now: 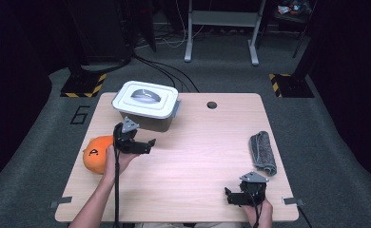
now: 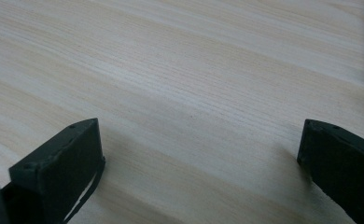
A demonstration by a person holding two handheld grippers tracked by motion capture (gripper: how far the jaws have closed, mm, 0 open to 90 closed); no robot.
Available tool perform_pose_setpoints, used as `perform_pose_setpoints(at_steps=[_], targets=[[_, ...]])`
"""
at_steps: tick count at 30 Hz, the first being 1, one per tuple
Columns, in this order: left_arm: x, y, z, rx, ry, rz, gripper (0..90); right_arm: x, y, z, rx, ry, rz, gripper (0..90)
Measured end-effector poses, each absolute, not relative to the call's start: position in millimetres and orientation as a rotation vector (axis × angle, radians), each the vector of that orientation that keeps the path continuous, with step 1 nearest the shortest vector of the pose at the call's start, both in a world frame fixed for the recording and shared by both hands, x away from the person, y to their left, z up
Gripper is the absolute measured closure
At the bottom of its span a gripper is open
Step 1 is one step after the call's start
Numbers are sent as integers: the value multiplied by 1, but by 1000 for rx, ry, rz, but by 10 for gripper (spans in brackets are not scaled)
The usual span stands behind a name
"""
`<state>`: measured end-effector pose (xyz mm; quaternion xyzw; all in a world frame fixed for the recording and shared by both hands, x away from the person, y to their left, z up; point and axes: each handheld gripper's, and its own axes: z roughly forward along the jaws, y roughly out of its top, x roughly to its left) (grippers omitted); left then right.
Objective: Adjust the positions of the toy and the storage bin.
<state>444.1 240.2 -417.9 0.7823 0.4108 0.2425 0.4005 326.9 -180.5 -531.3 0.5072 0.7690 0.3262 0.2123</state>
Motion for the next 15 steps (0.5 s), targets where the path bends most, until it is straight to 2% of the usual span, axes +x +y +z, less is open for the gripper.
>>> perform_pose_setpoints(at_steps=[15], targets=[[491,264,-397,1938,1121,607,20,327,-181,-531,1410,2137,905,0]])
